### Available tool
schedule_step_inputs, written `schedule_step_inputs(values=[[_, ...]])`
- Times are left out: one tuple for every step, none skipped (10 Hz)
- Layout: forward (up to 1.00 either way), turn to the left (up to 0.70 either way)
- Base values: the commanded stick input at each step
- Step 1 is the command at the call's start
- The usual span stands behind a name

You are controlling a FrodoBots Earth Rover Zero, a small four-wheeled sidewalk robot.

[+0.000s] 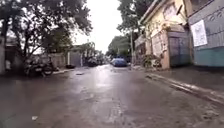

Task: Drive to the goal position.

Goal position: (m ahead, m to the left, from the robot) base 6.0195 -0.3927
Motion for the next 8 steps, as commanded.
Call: schedule_step_inputs(values=[[1.00,0.00],[1.00,0.00],[1.00,0.03],[1.00,0.27],[1.00,0.27],[1.00,0.27],[1.00,0.23],[1.00,0.02]])
